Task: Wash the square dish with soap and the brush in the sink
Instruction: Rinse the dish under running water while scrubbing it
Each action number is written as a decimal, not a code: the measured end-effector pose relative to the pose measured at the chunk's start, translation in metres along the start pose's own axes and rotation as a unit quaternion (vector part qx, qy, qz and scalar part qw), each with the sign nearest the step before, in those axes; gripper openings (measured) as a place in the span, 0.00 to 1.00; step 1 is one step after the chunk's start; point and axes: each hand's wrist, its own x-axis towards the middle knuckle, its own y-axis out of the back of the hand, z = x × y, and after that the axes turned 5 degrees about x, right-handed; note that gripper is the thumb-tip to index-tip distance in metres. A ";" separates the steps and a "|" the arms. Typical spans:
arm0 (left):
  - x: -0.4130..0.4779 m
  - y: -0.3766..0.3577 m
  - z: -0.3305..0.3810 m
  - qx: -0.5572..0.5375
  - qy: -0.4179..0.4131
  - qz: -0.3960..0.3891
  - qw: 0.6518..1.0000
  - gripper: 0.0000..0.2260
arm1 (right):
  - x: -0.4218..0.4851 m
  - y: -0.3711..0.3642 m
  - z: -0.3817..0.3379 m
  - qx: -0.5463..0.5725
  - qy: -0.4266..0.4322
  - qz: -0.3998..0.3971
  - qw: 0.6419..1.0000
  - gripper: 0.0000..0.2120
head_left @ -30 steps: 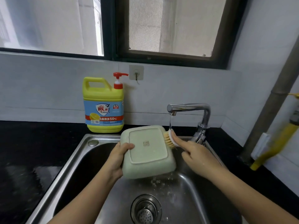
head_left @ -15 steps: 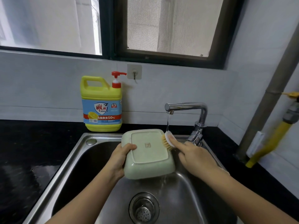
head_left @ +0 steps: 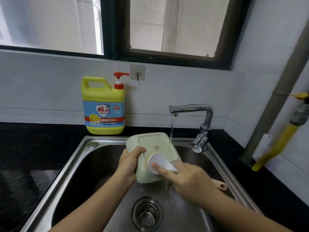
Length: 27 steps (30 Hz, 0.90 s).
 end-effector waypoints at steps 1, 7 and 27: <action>0.000 -0.002 0.000 0.005 -0.005 0.007 1.000 0.20 | 0.002 -0.001 -0.010 0.006 0.024 -0.004 1.000 0.27; -0.004 -0.001 0.004 -0.010 -0.017 0.007 1.000 0.17 | -0.002 -0.009 -0.018 0.015 0.039 -0.031 0.999 0.27; -0.013 -0.004 -0.001 0.095 -0.108 -0.038 0.989 0.15 | 0.049 -0.003 -0.013 0.107 -0.198 -0.045 0.973 0.30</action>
